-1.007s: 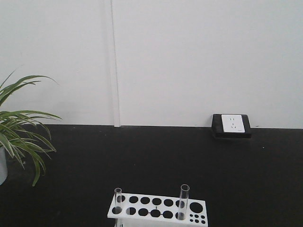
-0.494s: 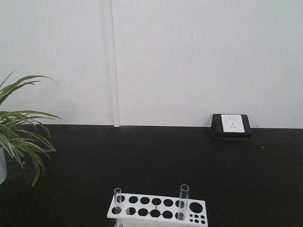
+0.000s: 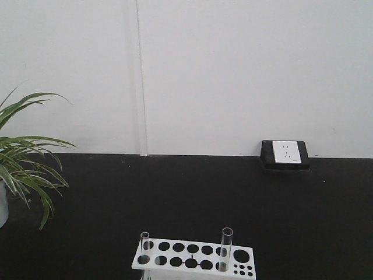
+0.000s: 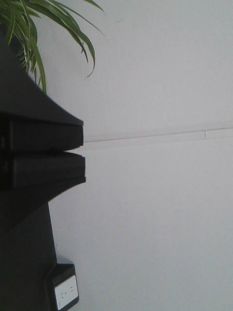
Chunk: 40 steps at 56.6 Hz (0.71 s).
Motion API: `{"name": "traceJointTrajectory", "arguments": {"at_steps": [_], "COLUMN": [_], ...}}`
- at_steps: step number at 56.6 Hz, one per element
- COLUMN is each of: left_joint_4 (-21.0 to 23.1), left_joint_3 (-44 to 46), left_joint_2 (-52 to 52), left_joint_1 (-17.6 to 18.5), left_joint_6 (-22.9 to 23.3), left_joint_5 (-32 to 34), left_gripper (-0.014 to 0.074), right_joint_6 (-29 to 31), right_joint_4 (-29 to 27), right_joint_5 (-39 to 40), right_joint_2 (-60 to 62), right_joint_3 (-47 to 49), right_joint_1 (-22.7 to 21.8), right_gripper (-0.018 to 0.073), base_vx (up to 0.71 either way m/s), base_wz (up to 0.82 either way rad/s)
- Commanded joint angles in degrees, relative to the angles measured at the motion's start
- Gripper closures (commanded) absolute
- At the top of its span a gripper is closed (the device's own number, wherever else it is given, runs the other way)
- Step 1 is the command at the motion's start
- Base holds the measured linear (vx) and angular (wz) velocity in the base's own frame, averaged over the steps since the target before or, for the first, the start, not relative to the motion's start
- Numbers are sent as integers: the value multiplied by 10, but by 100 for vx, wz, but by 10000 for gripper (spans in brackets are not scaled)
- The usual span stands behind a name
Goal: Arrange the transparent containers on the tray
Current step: 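Lower both grippers toward the clear tubes standing in the white rack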
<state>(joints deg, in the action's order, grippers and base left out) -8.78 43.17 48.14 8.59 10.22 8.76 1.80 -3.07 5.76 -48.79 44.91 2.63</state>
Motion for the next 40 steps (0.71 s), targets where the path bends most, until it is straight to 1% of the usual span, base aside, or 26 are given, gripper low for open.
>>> {"name": "traceJointTrajectory", "arguments": {"at_steps": [1, 7, 12, 17, 22, 28, 29, 32, 33, 34, 37, 40], "left_joint_4": [1, 1, 1, 1, 1, 0, 0, 0, 1, 1, 2, 3], "left_joint_3": [38, 45, 45, 45, 45, 45, 45, 45, 45, 45, 45, 45], "left_joint_2": [37, 63, 71, 76, 80, 85, 85, 87, 88, 89, 91, 93], "left_joint_1": [-1, -1, -1, -1, -1, -1, -1, -1, -1, -1, -1, -1], "left_joint_6": [1, 5, 6, 6, 6, 6, 6, 6, 6, 6, 6, 6], "left_joint_5": [64, 66, 63, 57, 54, 52, 50, 45, 42, 39, 34, 32], "left_gripper": [599, 575, 534, 480, 400, 294, 277, 213, 197, 175, 129, 93], "right_joint_6": [-11, -18, -18, -18, -18, -18, -18, -18, -18, -18, -15, -13], "right_joint_4": [2, 2, 4, 6, 6, 6, 6, 6, 6, 6, 6, 6], "right_joint_5": [59, 59, 55, 53, 51, 51, 51, 51, 51, 51, 51, 51], "right_joint_2": [-20, -33, -33, -33, -33, -33, -33, -33, -33, -33, -34, -35], "right_joint_3": [22, 22, 21, 21, 21, 21, 21, 21, 21, 21, 21, 21], "right_joint_1": [-2, -2, -2, -2, -2, -2, -2, -2, -2, -2, -2, -2], "right_gripper": [568, 559, 533, 486, 420, 308, 266, 200, 166, 155, 67, -3], "base_vx": [0, 0, 0, 0, 0, 0, 0, 0, 0, 0, 0, 0], "base_wz": [0, 0, 0, 0, 0, 0, 0, 0, 0, 0, 0, 0]}}
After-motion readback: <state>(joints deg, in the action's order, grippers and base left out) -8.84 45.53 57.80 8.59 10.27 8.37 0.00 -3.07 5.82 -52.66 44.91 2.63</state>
